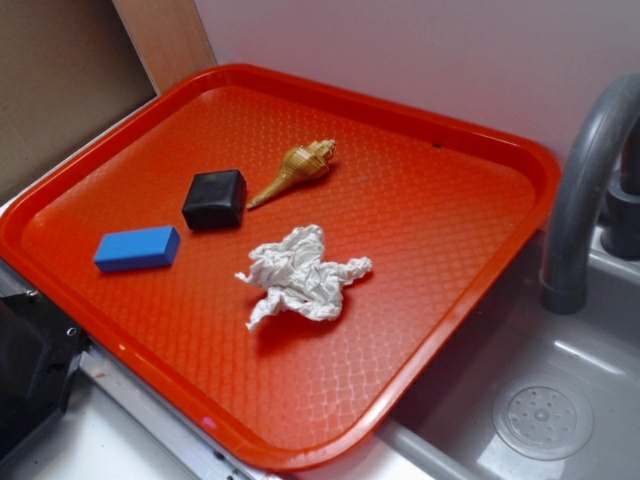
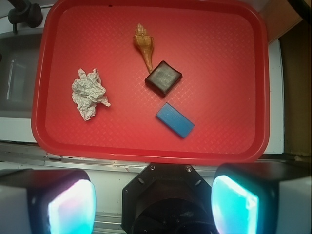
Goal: Grab the white paper.
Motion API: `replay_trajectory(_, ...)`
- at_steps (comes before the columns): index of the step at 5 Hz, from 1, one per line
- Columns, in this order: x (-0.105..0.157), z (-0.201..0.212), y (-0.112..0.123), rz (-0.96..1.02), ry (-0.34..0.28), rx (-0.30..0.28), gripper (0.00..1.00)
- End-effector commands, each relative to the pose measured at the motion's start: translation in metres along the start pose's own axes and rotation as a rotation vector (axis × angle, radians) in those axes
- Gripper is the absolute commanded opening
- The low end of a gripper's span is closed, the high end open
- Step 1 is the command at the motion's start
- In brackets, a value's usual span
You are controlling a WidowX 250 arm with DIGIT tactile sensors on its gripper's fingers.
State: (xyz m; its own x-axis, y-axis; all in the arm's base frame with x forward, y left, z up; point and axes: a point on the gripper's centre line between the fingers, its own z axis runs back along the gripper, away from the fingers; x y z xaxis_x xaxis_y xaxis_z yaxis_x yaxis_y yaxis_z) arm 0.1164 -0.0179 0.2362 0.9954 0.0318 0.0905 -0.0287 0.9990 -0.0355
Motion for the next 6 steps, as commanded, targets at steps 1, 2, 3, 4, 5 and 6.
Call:
replay_trajectory(1,0.000,0.000,0.000,0.000,0.000,0.000,1.00)
replay_trajectory(2,0.022,-0.017,-0.014,-0.247,-0.029,-0.060,1.00)
replay_trajectory(3,0.046,-0.036,-0.032,-0.498,-0.068,-0.085,1.00)
replay_trajectory(4,0.072,-0.055,-0.054,-0.747,-0.070,-0.113,1.00)
replay_trajectory(5,0.084,-0.080,-0.081,-1.001,-0.085,-0.110,1.00)
replay_trajectory(6,0.091,-0.098,-0.100,-1.252,-0.079,-0.120,1.00)
